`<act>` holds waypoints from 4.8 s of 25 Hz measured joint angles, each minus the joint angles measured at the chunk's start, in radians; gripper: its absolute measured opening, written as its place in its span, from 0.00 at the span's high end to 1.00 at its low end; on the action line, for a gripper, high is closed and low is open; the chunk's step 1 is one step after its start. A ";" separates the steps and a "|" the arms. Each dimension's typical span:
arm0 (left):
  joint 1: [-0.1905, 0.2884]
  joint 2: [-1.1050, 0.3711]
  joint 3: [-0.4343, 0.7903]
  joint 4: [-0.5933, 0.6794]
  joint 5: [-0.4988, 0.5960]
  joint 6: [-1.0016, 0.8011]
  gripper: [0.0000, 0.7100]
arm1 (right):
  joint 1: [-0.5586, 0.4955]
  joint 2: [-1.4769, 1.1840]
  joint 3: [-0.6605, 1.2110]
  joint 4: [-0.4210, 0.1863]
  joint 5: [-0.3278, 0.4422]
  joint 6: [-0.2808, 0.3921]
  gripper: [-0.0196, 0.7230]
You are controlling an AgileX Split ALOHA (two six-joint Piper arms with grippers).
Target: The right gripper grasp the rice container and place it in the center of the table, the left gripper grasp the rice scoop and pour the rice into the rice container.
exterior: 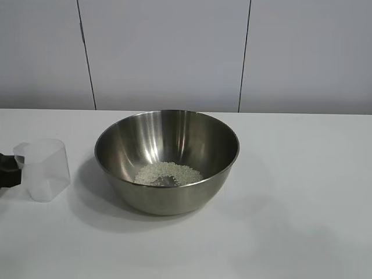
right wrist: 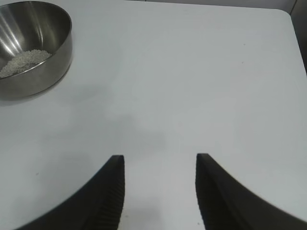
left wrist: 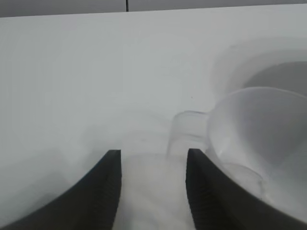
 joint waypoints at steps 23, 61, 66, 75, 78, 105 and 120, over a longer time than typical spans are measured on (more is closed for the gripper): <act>0.425 -0.245 -0.215 0.315 0.337 -0.471 0.54 | 0.000 0.000 0.000 0.000 -0.001 0.000 0.55; 0.489 -0.967 -0.425 1.117 0.611 -1.402 0.54 | 0.000 0.000 0.000 0.000 0.000 0.000 0.55; 0.489 -0.989 -0.429 0.981 0.636 -1.368 0.54 | 0.000 0.000 0.000 0.000 -0.001 0.000 0.55; 0.327 -1.052 -0.433 0.541 0.859 -0.878 0.54 | 0.000 0.000 0.000 0.000 -0.001 0.000 0.55; 0.232 -1.110 -0.433 0.417 0.969 -0.650 0.54 | 0.000 0.000 0.000 0.000 -0.001 0.000 0.55; 0.065 -1.904 -0.433 -0.315 2.404 0.136 0.48 | 0.000 0.000 0.000 0.000 0.000 0.000 0.55; 0.065 -2.054 -0.233 -0.296 2.346 0.104 0.48 | 0.000 0.000 0.000 0.000 0.000 0.000 0.55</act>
